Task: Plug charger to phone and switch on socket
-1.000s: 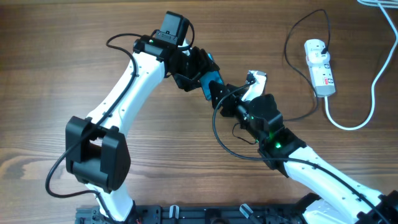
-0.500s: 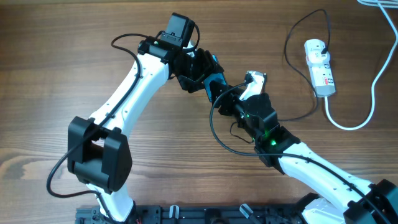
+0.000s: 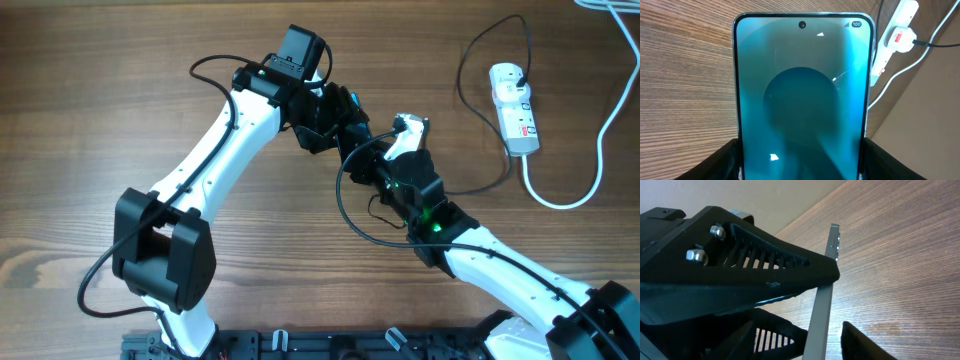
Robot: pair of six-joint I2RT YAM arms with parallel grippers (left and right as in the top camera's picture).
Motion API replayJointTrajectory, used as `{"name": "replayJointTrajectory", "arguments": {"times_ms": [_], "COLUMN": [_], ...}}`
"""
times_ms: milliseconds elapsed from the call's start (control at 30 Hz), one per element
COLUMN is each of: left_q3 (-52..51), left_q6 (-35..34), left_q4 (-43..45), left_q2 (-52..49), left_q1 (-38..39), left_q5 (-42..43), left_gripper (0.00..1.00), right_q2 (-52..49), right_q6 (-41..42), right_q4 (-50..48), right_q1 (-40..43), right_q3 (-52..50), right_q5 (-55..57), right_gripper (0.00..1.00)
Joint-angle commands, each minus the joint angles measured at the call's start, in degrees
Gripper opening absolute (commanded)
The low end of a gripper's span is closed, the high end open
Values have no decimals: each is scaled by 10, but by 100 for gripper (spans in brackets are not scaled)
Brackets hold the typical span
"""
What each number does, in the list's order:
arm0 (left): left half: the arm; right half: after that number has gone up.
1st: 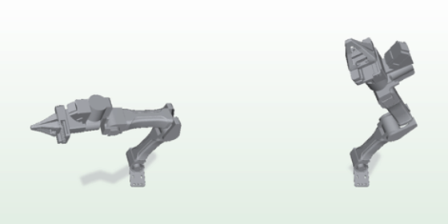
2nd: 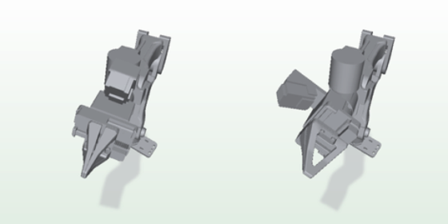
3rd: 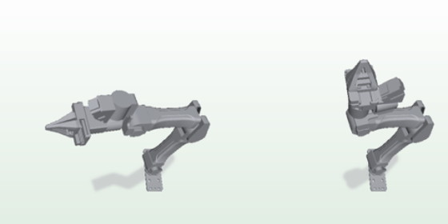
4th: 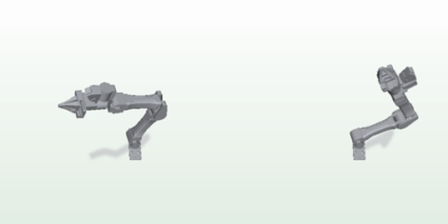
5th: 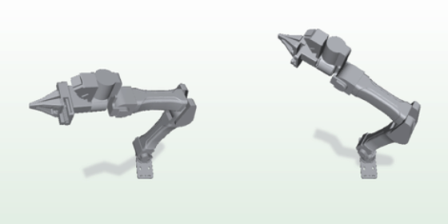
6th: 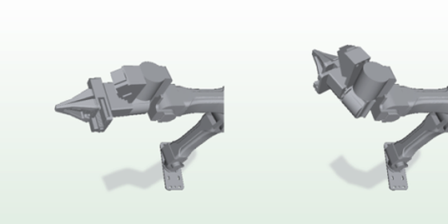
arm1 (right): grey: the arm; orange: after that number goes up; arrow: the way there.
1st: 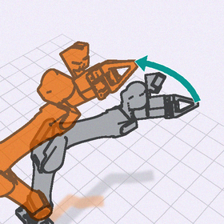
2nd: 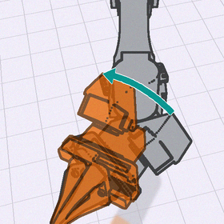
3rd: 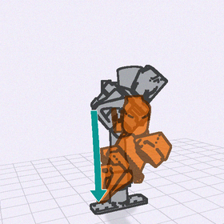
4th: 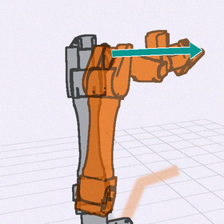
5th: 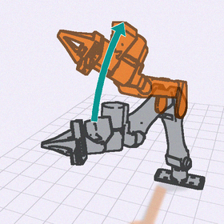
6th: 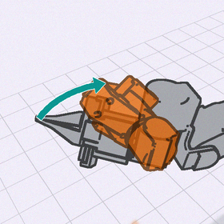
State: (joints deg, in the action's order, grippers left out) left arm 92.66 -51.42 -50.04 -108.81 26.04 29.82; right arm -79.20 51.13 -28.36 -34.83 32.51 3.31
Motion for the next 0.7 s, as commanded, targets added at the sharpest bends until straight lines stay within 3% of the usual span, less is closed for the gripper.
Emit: {"name": "replayJointTrajectory", "arguments": {"times_ms": [0,667], "left_q3": [15,15], "left_q6": [-5,-5], "left_q4": [4,4], "left_q2": [5,5], "left_q1": [7,22], "left_q5": [7,7], "left_gripper": [38,38], "right_q2": [-5,-5], "right_q6": [3,5], "right_q4": [-3,-3], "right_q1": [-4,-4], "right_q3": [13,13], "right_q5": [11,5], "right_gripper": [50,33]}}
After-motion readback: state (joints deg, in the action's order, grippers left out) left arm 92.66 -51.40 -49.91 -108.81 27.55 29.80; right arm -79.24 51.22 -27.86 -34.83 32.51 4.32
